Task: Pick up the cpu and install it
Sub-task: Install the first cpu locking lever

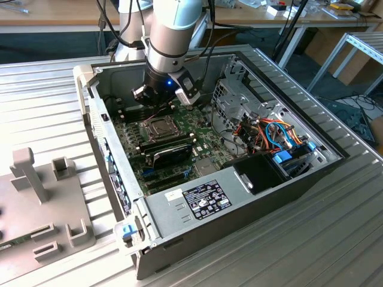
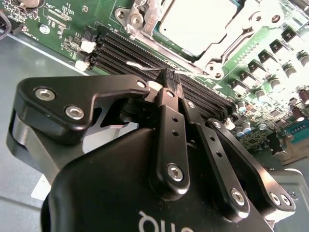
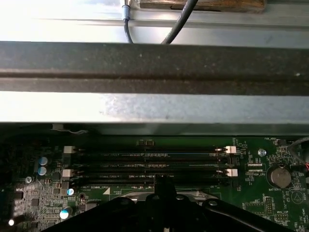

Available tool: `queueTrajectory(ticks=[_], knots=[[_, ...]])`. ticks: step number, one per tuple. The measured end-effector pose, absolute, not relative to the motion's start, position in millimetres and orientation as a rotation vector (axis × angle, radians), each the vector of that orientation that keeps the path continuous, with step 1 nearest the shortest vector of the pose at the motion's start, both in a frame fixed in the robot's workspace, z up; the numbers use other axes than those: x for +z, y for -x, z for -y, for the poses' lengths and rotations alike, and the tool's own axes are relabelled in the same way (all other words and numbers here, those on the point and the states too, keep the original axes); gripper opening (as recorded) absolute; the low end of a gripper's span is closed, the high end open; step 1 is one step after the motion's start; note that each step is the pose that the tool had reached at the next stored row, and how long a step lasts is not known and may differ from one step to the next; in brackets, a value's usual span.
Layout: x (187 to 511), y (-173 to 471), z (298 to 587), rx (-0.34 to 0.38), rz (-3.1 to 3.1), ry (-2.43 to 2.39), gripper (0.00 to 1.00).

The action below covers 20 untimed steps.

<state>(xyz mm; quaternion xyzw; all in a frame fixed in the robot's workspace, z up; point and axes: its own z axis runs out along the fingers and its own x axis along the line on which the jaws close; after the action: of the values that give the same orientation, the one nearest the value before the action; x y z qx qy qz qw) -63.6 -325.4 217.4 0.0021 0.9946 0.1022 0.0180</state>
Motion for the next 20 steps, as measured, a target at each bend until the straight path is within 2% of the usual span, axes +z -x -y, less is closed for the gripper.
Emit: queueTrajectory(ticks=[20], knots=[[207,55,325,0.317,-3.090,-0.006,0.11]])
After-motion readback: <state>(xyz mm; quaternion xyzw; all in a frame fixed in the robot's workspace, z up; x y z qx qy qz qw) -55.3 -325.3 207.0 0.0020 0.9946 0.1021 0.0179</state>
